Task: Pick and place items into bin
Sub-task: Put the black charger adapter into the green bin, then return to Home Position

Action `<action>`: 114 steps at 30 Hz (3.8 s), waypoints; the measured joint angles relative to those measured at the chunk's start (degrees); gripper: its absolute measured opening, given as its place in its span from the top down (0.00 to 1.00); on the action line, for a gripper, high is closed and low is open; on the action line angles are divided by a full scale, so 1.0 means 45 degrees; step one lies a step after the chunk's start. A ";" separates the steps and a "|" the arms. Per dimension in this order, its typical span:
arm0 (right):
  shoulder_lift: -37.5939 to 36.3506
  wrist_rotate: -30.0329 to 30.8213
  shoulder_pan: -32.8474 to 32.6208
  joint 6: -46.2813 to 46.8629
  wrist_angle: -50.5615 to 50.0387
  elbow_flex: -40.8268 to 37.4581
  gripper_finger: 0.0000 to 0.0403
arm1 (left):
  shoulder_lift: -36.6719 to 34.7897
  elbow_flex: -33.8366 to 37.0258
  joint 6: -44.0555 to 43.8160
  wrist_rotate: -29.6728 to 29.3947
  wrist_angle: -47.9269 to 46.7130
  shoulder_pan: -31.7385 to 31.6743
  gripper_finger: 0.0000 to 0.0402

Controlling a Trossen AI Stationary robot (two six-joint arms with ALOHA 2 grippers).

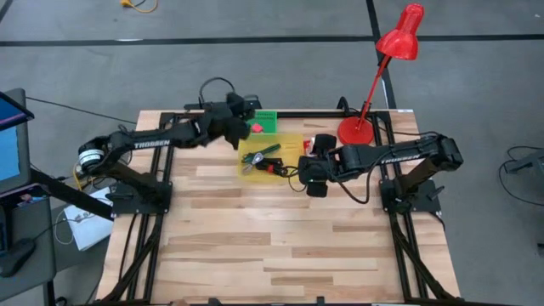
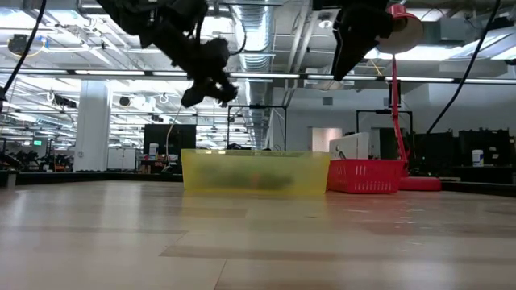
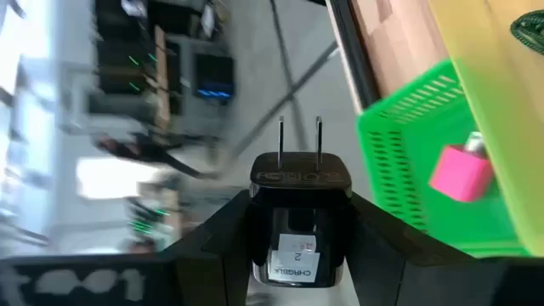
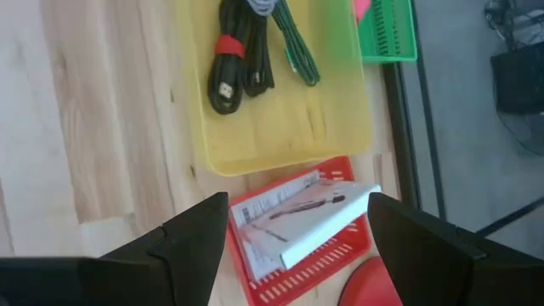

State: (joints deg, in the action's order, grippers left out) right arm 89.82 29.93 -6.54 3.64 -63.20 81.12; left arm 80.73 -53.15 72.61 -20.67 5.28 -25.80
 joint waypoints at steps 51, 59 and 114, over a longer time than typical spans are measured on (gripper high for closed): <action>0.0015 -0.0024 0.0985 0.0000 0.0632 -0.0019 0.32 | 0.3774 -0.1326 -0.7154 0.4740 -0.0078 -0.2565 0.51; 0.0015 -0.0047 0.0976 0.0707 0.0631 -0.0019 0.32 | 0.3479 -0.1326 -0.8346 0.4767 -0.0315 -0.2497 0.53; -1.2259 -0.9690 0.1847 0.0353 1.3744 -0.9434 0.32 | -1.7887 0.7104 -1.8092 0.4640 -0.4888 0.0563 0.53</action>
State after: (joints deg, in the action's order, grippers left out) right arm 34.66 -13.67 1.77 5.23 -1.35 38.67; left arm 0.24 -21.17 -8.80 0.21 -16.72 -23.27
